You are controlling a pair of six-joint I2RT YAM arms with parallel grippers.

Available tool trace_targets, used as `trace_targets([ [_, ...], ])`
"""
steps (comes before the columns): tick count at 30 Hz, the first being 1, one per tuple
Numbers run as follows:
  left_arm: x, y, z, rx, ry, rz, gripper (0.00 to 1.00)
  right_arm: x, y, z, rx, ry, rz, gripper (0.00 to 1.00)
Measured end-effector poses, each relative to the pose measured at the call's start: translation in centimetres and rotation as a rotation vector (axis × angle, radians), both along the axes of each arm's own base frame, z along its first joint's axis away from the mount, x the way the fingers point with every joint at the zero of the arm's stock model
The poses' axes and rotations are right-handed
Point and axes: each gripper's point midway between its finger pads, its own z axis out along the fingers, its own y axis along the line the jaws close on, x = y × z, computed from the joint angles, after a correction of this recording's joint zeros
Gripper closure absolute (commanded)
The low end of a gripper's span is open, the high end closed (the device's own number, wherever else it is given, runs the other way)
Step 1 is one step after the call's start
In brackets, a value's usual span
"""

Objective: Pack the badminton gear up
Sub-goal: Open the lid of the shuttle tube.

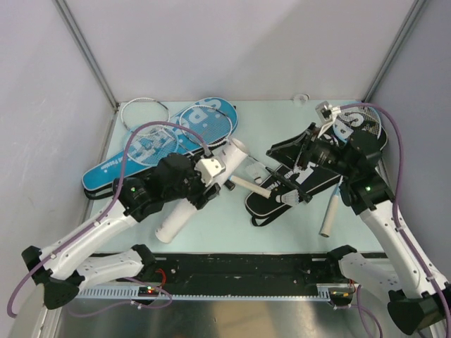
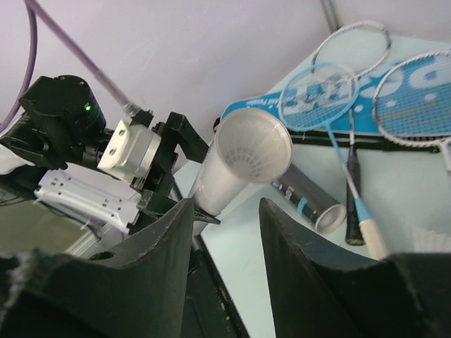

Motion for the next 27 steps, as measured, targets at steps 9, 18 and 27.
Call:
trace_targets([
  [9,-0.8,0.0,-0.8,0.123,-0.084,-0.057,0.50,0.7,2.6,-2.7,-0.015,0.126,0.132,0.56],
  [18,-1.1,-0.1,-0.9,0.143,-0.098,-0.077,0.50,0.5,4.7,-3.2,-0.029,0.142,0.224,0.57],
  [27,-1.3,0.3,-1.1,0.157,-0.093,-0.071,0.51,0.5,6.4,-4.3,-0.046,0.169,0.285,0.62],
])
